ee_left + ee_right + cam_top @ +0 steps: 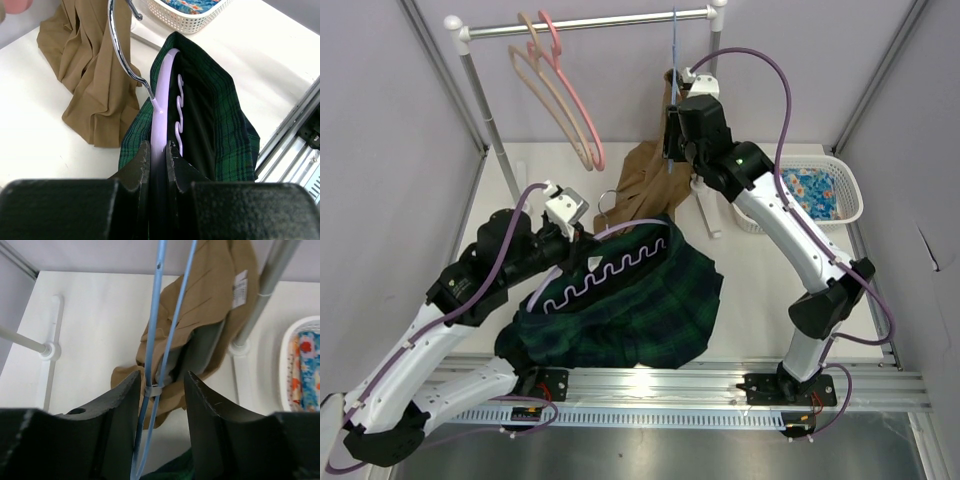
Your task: Place the skirt on the hanger
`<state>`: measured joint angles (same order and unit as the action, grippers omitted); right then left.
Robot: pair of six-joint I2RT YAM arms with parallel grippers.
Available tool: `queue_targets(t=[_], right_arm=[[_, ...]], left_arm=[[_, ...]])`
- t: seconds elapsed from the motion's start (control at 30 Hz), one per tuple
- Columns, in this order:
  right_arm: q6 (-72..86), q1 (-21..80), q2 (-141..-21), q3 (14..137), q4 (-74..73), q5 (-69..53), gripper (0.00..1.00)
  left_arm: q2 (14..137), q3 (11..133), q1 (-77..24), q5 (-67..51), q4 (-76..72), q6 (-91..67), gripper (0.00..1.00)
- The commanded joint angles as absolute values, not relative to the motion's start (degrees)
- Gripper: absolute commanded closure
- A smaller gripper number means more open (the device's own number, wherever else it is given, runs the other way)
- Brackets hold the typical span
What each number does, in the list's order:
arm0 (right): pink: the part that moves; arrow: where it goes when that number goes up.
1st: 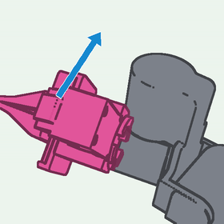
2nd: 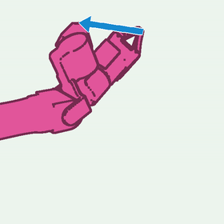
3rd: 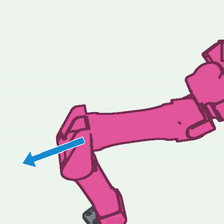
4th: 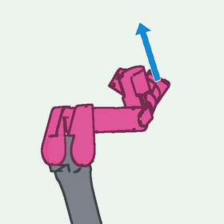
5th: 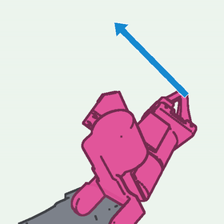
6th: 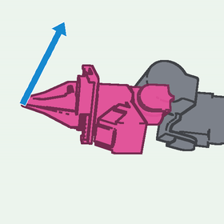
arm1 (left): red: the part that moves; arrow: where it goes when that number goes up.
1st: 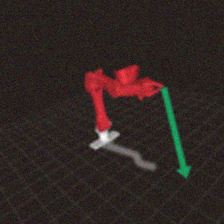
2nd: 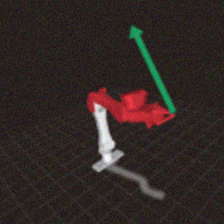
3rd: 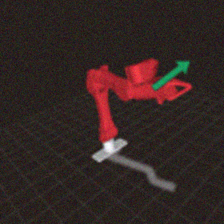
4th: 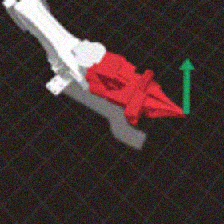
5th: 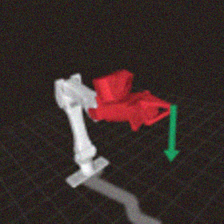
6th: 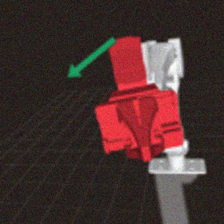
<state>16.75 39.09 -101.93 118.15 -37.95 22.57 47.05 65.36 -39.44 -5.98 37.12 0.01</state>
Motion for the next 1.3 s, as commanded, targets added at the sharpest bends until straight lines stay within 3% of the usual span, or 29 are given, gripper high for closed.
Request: queue_targets(t=[0.0, 0.33, 0.63, 0.87, 1.0, 1.27], right_arm=[[14.77, 38.67, -97.56, 118.30, -37.26, 26.28, 0.56], [13.10, 36.83, -95.89, 118.30, -39.02, 29.44, 0.74], [11.87, 35.51, -95.01, 118.56, -39.64, 30.85, 0.81], [10.99, 35.16, -95.18, 119.00, -40.08, 31.29, 0.84], [11.25, 35.16, -95.01, 119.09, -40.34, 30.24, 0.78], [11.95, 35.59, -94.57, 119.53, -40.96, 28.39, 0.77]], left_arm=[[47.02, 71.00, -38.85, -4.67, 36.03, -0.18, 1.00], [52.99, 84.10, -38.76, -0.35, 41.31, 1.67, 1.00], [57.65, 93.85, -38.76, 5.18, 44.56, 1.93, 1.00], [61.08, 100.98, -38.76, 8.26, 47.98, 2.99, 1.00], [61.79, 104.06, -38.76, 6.16, 49.83, 3.78, 1.00], [60.73, 105.47, -38.85, 9.48, 53.79, 2.55, 1.00]])
